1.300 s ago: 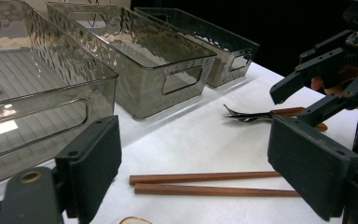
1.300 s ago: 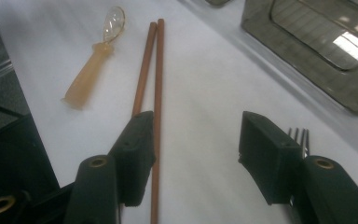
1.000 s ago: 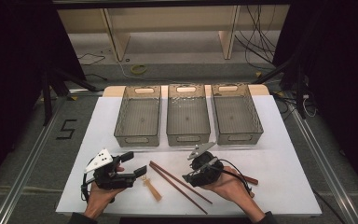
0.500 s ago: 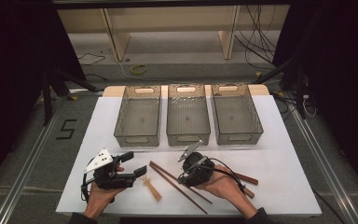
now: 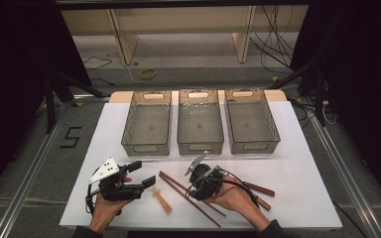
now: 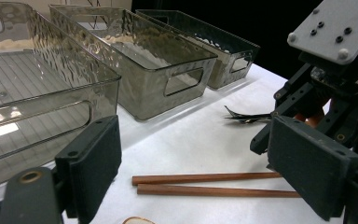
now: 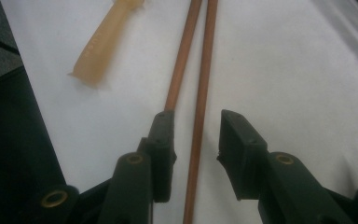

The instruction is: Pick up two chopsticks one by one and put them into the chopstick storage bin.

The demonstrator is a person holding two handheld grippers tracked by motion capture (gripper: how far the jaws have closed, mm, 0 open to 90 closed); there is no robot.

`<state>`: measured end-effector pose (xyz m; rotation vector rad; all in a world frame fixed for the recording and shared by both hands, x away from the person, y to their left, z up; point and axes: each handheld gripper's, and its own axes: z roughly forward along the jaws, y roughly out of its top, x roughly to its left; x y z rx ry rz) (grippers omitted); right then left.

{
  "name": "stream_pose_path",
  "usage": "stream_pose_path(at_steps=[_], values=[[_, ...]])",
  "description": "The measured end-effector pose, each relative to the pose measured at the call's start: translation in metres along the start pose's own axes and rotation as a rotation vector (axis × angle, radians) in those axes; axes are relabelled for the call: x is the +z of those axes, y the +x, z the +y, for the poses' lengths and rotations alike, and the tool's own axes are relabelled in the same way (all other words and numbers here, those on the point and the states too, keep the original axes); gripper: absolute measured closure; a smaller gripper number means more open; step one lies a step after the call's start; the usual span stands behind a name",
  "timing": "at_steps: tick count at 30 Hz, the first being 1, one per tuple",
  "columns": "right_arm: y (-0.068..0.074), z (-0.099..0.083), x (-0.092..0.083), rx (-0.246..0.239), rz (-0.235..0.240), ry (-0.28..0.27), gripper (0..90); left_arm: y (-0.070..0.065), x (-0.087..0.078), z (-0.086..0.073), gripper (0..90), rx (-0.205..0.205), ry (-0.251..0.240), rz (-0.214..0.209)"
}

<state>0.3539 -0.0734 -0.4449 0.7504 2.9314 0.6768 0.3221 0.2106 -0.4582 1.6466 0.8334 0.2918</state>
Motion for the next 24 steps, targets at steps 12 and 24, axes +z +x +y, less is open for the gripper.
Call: stream_pose_path(at_steps=[12,24], values=[[-0.002,0.001,0.010,-0.010,-0.018,0.065,72.0,0.000,0.000,0.000,16.8,0.001,0.001,-0.001],[-0.002,0.003,0.018,-0.017,-0.017,0.096,76.0,0.000,0.000,0.000,16.8,0.002,0.001,-0.002]])
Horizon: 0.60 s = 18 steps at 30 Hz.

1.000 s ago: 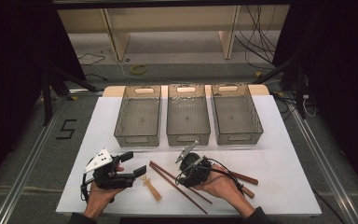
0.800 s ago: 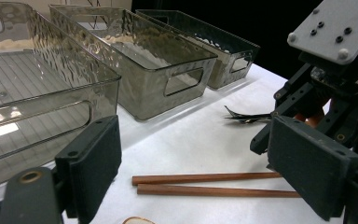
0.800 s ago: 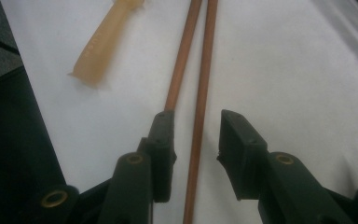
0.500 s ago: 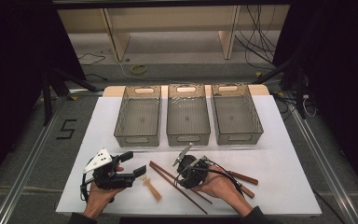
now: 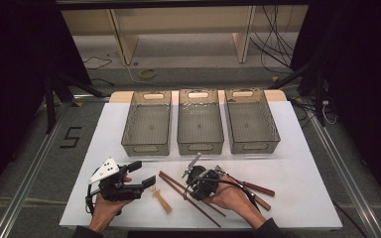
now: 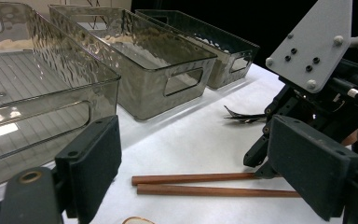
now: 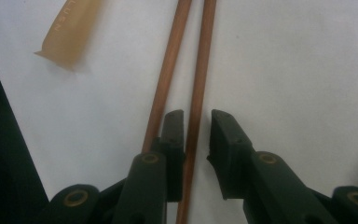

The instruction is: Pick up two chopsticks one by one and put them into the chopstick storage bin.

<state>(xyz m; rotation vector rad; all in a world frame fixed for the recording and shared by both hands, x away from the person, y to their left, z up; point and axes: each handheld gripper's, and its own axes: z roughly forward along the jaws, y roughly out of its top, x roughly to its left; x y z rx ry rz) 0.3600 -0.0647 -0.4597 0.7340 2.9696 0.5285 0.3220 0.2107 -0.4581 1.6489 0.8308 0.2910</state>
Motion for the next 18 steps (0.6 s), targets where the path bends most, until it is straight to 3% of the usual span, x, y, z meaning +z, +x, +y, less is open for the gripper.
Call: stream_pose_path(at_steps=[18], values=[[-0.0001,0.0030,0.0051,-0.014,-0.019,0.030,83.6,0.0000,0.0001,0.0000,16.8,0.000,0.000,0.000]])
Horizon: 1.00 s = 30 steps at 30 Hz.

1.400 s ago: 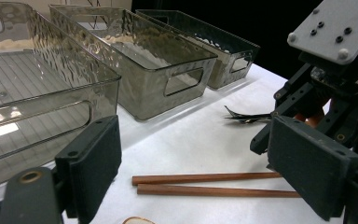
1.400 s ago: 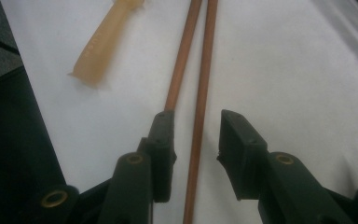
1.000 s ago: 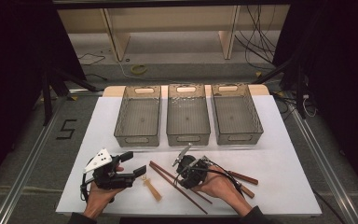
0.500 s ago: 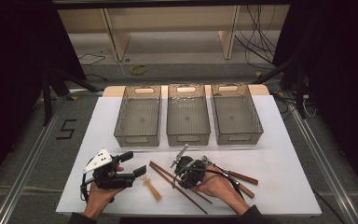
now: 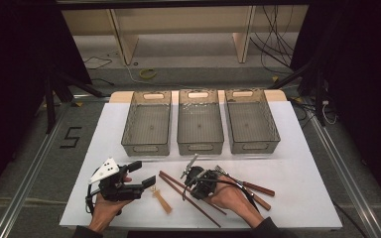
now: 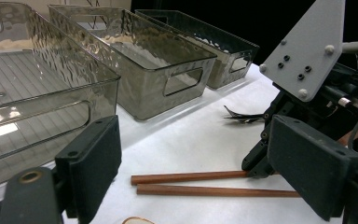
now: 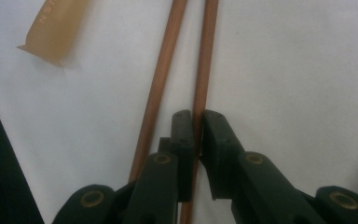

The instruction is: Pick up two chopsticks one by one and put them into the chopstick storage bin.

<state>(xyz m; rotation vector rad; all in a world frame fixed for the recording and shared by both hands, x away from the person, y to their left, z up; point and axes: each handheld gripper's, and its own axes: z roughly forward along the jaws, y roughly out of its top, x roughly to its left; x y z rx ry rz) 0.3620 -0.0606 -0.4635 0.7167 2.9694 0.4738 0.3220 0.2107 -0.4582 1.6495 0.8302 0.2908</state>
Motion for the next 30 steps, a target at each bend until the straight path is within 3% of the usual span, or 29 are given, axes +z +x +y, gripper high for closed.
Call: stream_pose_path(at_steps=[9,20,28,30], values=[[-0.001,-0.001,-0.001,0.006,0.004,-0.007,85.2,0.000,0.000,0.000,16.8,0.000,0.000,-0.001],[-0.006,-0.004,-0.015,0.001,0.010,-0.052,85.4,0.001,0.001,0.001,16.8,0.012,0.015,-0.002],[-0.006,-0.006,-0.027,-0.020,0.015,-0.067,85.5,-0.002,0.010,0.011,16.9,0.091,0.101,-0.020],[-0.006,-0.006,-0.030,-0.023,0.012,-0.072,85.5,-0.006,0.015,0.015,17.0,0.134,0.139,-0.025]])
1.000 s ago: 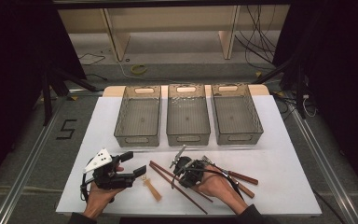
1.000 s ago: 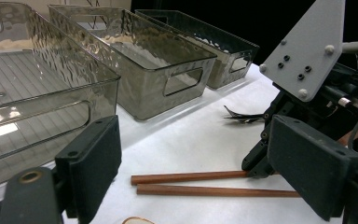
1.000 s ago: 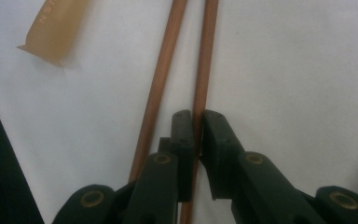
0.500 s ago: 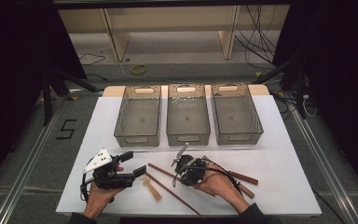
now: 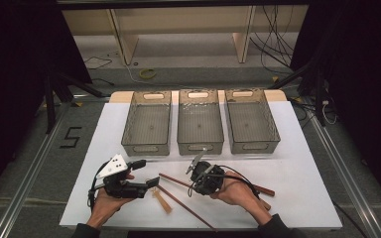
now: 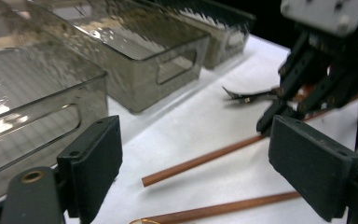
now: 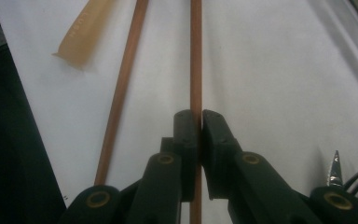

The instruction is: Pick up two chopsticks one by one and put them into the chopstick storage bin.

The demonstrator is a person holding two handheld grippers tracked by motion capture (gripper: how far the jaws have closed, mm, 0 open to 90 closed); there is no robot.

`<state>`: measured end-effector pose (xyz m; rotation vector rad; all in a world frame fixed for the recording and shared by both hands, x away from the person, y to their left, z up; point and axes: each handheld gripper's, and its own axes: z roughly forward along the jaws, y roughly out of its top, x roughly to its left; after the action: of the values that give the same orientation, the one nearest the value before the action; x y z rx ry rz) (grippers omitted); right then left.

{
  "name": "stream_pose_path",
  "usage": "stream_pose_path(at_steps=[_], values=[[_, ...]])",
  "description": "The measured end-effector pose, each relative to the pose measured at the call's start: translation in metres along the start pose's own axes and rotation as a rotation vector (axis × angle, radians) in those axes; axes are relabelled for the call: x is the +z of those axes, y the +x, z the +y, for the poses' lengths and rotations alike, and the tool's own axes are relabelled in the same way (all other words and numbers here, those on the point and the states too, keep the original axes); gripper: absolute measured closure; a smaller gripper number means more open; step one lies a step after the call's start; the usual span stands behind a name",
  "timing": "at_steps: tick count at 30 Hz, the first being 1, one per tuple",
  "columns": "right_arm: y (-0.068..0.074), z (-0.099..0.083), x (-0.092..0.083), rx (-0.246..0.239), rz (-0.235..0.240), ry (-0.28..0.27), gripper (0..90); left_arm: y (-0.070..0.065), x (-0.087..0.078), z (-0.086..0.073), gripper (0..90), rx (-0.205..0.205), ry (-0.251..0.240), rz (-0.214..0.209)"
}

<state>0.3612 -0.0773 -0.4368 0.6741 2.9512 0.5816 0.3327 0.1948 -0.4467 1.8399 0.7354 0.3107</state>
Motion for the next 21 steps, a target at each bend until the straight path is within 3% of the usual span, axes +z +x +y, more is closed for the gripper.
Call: stream_pose_path(at_steps=[11,21], values=[[0.000,0.000,-0.017,-0.009,0.000,-0.040,85.5,-0.014,0.037,0.028,16.9,0.178,0.199,-0.028],[0.005,0.001,-0.027,-0.041,0.006,-0.065,85.5,-0.025,0.048,0.037,21.9,0.325,0.310,-0.039]])
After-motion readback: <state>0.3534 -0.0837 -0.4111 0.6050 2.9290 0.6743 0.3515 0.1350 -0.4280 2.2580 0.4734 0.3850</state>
